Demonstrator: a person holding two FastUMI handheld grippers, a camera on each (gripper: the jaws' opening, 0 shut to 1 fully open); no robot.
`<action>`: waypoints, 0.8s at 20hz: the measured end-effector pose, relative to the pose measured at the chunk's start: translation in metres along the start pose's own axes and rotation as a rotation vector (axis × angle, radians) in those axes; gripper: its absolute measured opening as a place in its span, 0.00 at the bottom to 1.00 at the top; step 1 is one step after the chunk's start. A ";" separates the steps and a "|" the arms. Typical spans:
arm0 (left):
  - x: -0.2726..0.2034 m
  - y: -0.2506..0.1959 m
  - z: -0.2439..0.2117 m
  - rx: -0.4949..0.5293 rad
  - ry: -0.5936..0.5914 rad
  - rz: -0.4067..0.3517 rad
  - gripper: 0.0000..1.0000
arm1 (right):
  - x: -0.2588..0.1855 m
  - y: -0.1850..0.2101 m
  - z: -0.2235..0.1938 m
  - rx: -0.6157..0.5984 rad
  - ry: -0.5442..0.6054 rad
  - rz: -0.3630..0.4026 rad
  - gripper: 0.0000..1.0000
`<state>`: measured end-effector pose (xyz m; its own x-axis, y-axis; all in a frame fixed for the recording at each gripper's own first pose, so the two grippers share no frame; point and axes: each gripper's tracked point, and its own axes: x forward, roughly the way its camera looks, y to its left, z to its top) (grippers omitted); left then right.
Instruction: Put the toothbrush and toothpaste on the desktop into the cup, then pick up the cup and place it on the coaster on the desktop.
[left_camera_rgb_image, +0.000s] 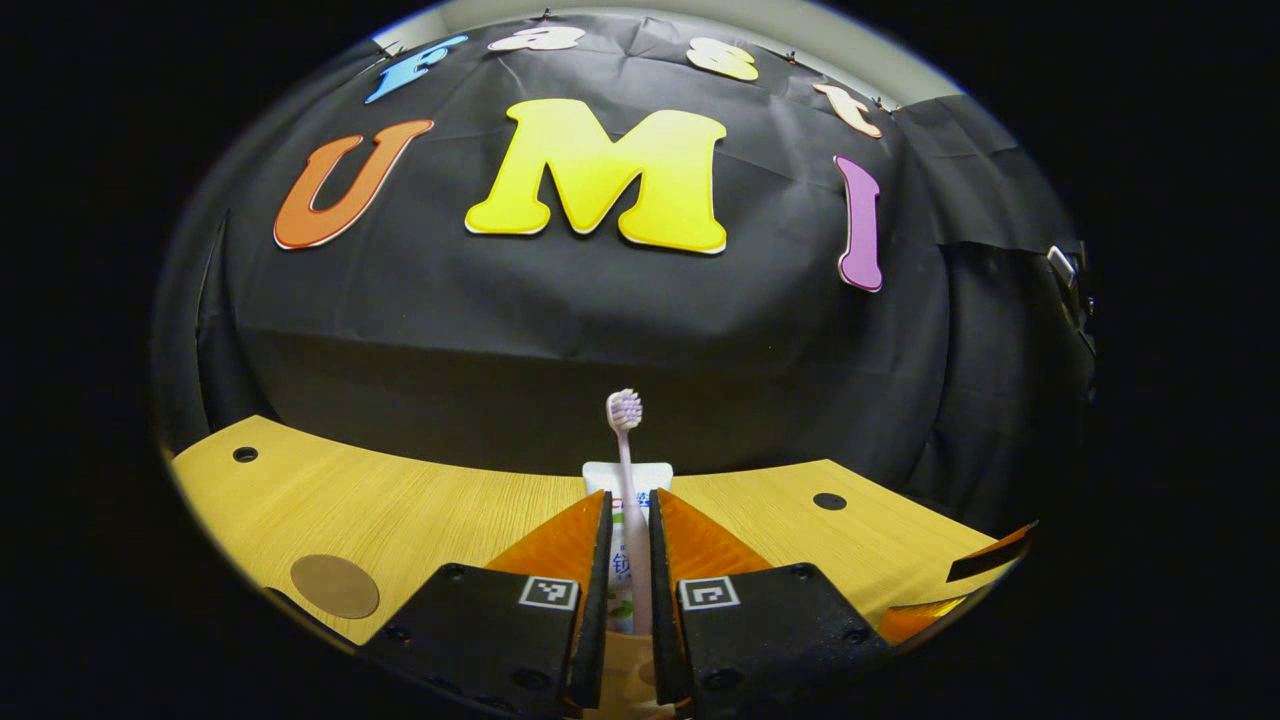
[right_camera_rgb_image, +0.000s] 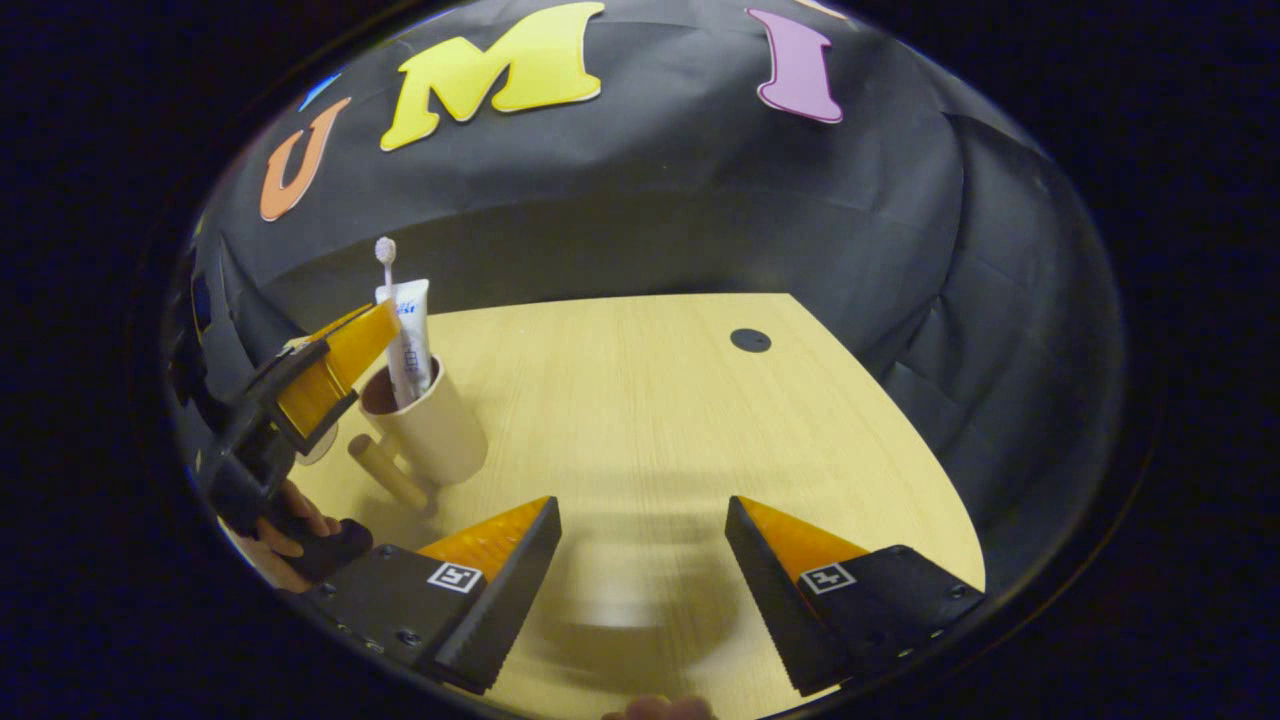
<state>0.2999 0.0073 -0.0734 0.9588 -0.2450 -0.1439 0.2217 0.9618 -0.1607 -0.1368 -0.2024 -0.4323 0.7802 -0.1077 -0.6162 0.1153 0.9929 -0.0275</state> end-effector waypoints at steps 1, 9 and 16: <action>-0.002 0.002 0.001 -0.007 0.007 -0.004 0.24 | -0.001 0.003 0.001 -0.002 0.001 0.003 0.98; -0.055 0.054 0.034 0.000 0.004 0.063 0.46 | -0.016 0.042 0.021 -0.025 0.008 0.053 0.98; -0.130 0.127 0.089 0.079 -0.047 0.180 0.75 | -0.045 0.108 0.048 -0.099 0.007 0.136 0.98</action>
<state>0.2192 0.1721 0.0119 0.9910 -0.0644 -0.1170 0.0578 0.9965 -0.0596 -0.1297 -0.0928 -0.3697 0.7801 0.0280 -0.6250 -0.0523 0.9984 -0.0206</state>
